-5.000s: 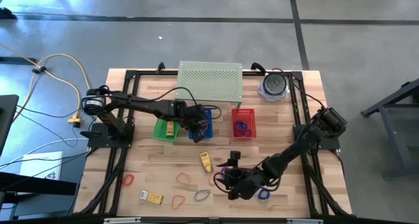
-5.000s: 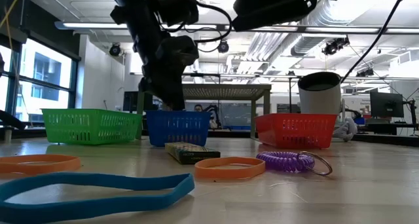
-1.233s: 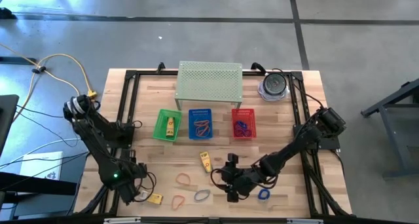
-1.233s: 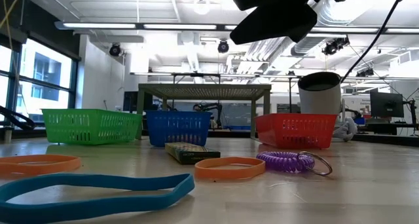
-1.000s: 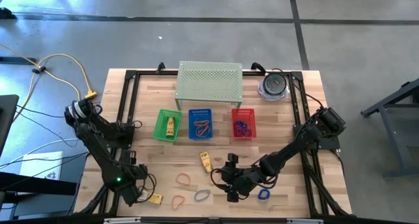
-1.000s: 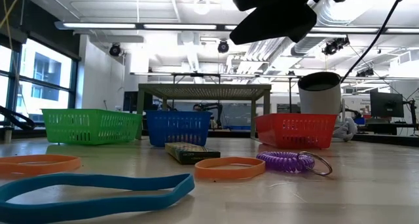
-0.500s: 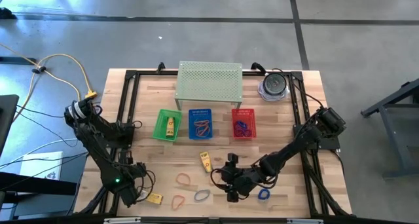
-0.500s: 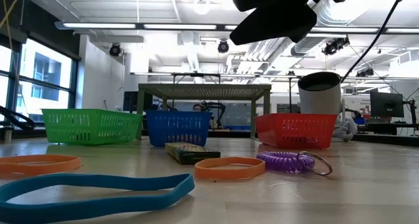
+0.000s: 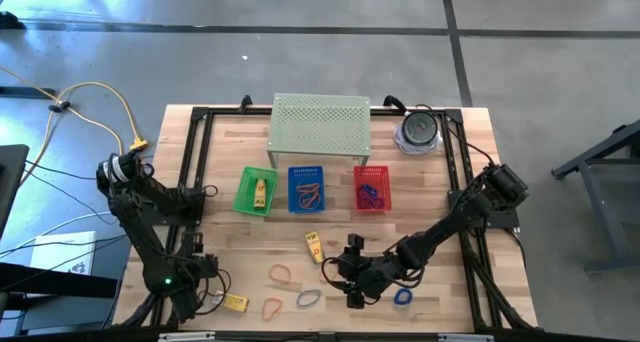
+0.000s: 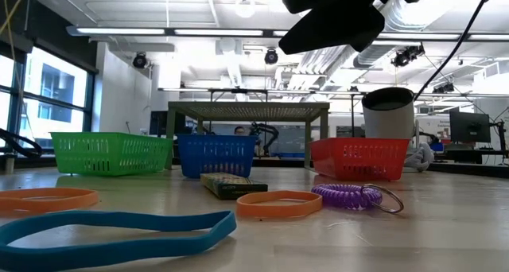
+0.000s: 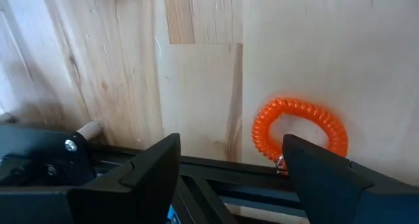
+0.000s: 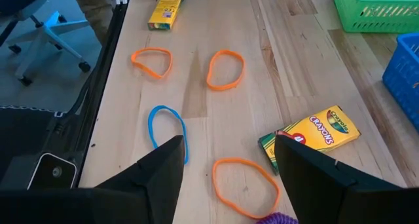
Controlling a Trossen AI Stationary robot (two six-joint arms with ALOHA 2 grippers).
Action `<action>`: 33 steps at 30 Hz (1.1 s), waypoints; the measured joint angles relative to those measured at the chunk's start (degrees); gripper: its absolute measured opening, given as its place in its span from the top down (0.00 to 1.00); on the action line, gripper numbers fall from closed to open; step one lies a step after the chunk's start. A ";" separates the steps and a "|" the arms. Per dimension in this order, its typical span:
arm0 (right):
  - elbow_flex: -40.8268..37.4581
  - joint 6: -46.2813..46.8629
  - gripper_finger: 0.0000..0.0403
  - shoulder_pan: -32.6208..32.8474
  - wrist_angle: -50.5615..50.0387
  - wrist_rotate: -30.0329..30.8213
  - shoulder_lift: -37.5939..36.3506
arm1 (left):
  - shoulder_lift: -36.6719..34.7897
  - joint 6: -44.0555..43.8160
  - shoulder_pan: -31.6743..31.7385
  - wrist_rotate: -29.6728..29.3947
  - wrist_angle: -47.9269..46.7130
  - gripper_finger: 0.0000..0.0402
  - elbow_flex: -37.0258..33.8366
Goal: Pick & Place Office Desk Supplies
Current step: Put the orange spring keychain into the red bin
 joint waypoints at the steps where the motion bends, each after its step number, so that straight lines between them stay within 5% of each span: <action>1: 0.00 0.01 0.44 0.00 0.00 0.01 0.00 | 0.00 -0.02 0.00 0.00 0.13 0.36 0.00; 12: 0.00 0.00 0.44 0.00 0.00 0.00 0.00 | -0.02 -0.22 0.07 0.09 4.24 0.36 -2.37; 18: 0.00 0.00 0.44 0.00 0.00 0.01 0.00 | -0.07 -3.47 0.24 6.85 4.95 0.36 -5.29; 26: 0.00 0.00 0.44 0.00 0.00 0.01 0.00 | -0.01 1.12 0.88 3.75 10.31 0.36 -6.38; 33: 0.02 0.00 0.44 -0.01 0.00 0.01 0.00 | 2.45 -1.91 3.33 10.37 12.27 0.40 -8.25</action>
